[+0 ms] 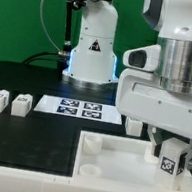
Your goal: Assemble one leg
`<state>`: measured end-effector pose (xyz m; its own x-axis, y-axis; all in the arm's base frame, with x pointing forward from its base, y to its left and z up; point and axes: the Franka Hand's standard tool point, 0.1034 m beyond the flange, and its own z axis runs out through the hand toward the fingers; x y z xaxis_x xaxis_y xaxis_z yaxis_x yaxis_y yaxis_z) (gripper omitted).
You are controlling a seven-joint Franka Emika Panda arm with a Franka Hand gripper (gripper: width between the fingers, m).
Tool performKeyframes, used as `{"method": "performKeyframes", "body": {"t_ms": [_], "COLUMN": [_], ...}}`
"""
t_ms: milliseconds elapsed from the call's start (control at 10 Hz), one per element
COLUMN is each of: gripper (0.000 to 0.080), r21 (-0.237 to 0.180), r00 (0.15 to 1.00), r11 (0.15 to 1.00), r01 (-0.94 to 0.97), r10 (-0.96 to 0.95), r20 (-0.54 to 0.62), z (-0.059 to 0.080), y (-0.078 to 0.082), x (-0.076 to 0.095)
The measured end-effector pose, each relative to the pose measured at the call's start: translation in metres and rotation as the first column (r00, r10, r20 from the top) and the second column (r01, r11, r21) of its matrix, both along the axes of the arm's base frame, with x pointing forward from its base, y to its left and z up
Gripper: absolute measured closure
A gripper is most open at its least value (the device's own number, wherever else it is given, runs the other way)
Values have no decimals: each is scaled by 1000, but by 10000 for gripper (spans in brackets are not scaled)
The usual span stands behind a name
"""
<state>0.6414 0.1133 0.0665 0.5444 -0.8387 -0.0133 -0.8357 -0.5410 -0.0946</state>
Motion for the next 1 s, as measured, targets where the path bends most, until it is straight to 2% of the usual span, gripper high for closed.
{"method": "performKeyframes", "body": {"t_ms": [100, 200, 300, 400, 500, 800, 1000], "gripper": [500, 500, 501, 501, 501, 501, 496], "r21": [51, 82, 93, 102, 98, 67, 58], "r00": [970, 904, 861, 754, 669, 490, 488], "r11": [969, 901, 857, 749, 663, 487, 486], "r01": [240, 425, 507, 655, 742, 871, 872], "r10": [-239, -419, -497, -640, -724, -850, -855], "r20": [-38, -85, -109, -146, -170, -194, -178], "z": [1, 2, 3, 3, 3, 3, 3], "y": [-2, -3, -3, -1, 0, -3, -4], "x": [0, 0, 0, 1, 1, 0, -2]}}
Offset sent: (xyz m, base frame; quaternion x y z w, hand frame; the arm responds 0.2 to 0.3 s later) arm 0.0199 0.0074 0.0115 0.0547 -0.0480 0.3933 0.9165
